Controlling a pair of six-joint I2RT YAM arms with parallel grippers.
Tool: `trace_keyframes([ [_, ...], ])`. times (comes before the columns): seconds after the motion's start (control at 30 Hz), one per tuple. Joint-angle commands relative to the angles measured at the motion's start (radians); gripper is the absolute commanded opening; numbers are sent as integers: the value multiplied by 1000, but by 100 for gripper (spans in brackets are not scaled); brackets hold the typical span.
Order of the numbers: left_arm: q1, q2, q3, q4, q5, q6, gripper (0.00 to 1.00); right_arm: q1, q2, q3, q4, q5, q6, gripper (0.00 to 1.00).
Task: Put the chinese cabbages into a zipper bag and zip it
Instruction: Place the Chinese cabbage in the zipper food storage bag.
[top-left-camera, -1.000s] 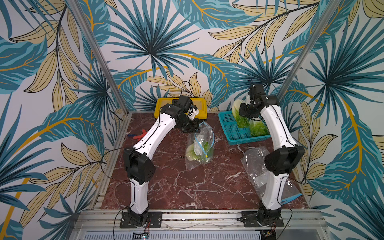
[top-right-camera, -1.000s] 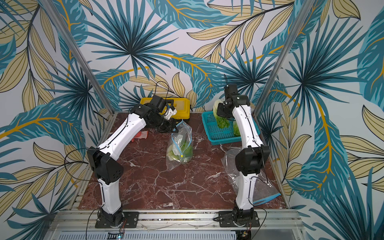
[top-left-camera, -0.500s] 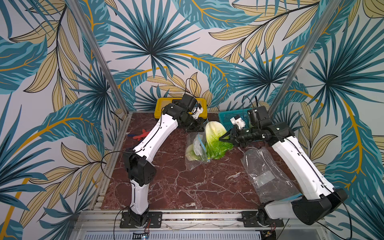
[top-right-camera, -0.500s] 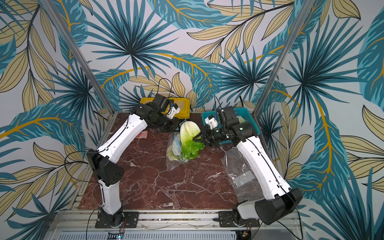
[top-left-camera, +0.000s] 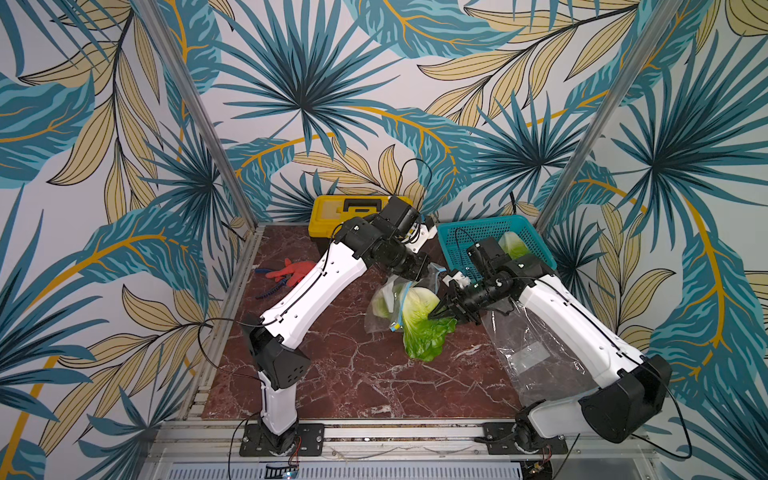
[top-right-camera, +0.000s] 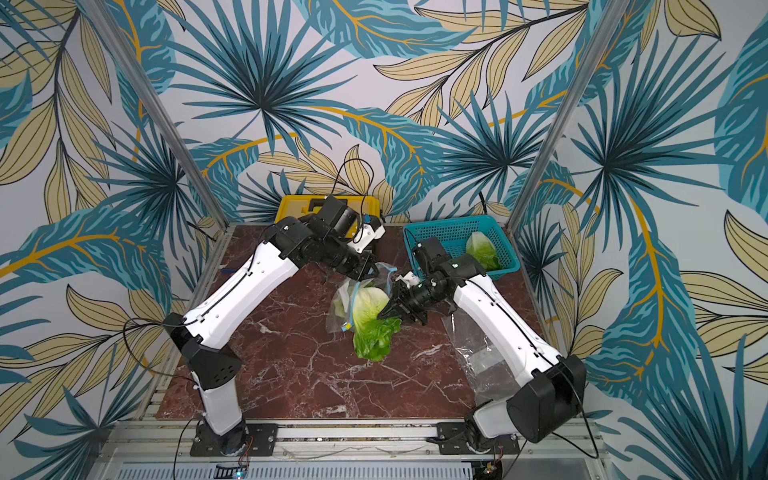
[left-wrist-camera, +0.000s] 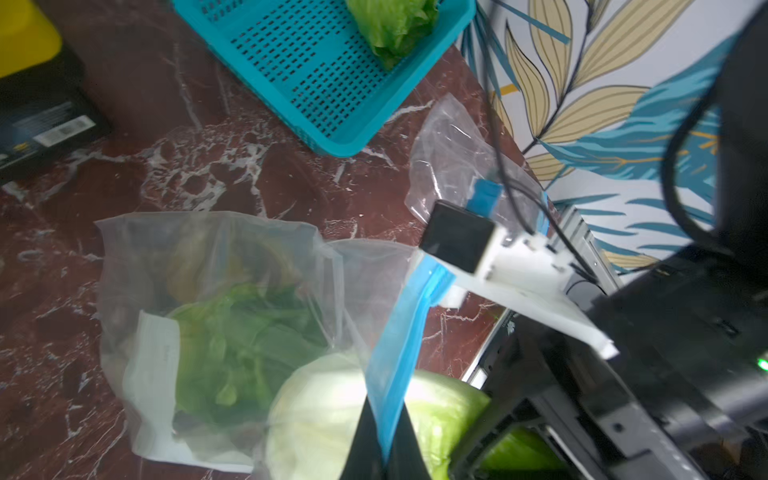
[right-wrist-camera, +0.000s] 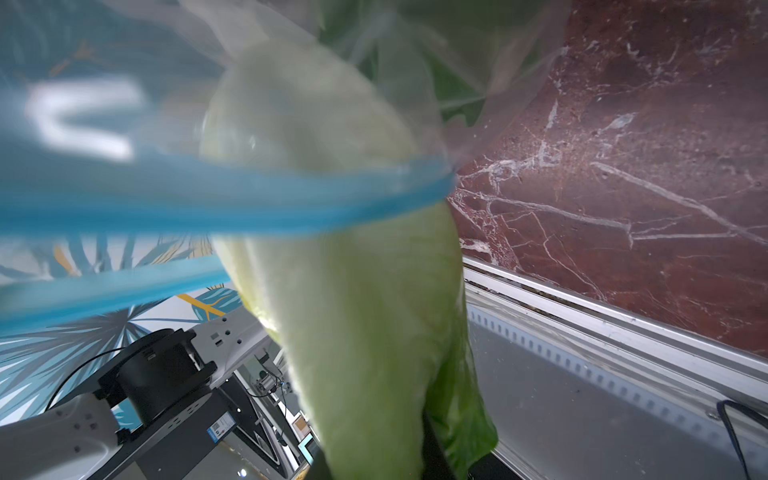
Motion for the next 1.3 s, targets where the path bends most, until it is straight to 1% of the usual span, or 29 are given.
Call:
trace_keyframes([
  [0.0, -16, -21, -41, 28, 32, 38, 0, 8, 4, 57, -75, 79, -27, 0],
  [0.07, -32, -20, -64, 28, 52, 40, 0, 10, 4, 63, -31, 82, 13, 0],
  [0.13, -44, -19, -78, 29, 79, 41, 0, 6, -9, 9, 78, 73, 79, 0],
  [0.23, -50, -25, -104, 28, 91, 32, 0, -17, -46, -134, 349, 6, 256, 0],
  [0.3, -50, -32, -125, 28, 90, 24, 0, -36, -84, -204, 507, 22, 361, 0],
  [0.4, -51, -45, -162, 28, 97, 14, 0, -75, -140, -280, 687, 59, 502, 0],
  [0.5, -46, -64, -204, 28, 95, 17, 0, -120, -205, -411, 1009, 56, 741, 0],
  [0.53, -42, -71, -214, 29, 98, 17, 0, -132, -219, -436, 1059, 60, 797, 0],
  [0.57, -39, -76, -220, 28, 105, 16, 0, -138, -225, -443, 1069, 67, 809, 0],
  [0.6, -37, -78, -217, 29, 119, 13, 0, -142, -229, -437, 1036, 82, 793, 0],
  [0.63, -37, -76, -210, 28, 137, 10, 0, -142, -231, -424, 975, 124, 754, 0],
  [0.7, -38, -59, -179, 30, 176, 3, 0, -118, -223, -427, 984, 203, 732, 0],
  [0.8, -35, -15, -129, 28, 218, 11, 0, -83, -173, -438, 1033, 251, 755, 0],
  [0.9, -14, 16, -128, 28, 219, 35, 0, -98, -170, -496, 1007, 283, 773, 0],
  [1.0, 30, 44, -117, 28, 264, 30, 7, -130, -180, -586, 1082, 273, 861, 0],
  [1.07, 50, 52, -102, 28, 286, 48, 15, -134, -164, -586, 1094, 256, 871, 0],
  [1.1, 58, 53, -96, 28, 293, 57, 21, -134, -152, -578, 1090, 248, 867, 0],
  [1.2, 94, 43, -102, 28, 316, 77, 42, -146, -120, -580, 1119, 227, 888, 0],
  [1.23, 111, 27, -121, 29, 323, 76, 48, -152, -111, -584, 1122, 220, 895, 0],
  [1.27, 135, 6, -152, 31, 330, 76, 51, -158, -104, -589, 1137, 213, 903, 0],
])
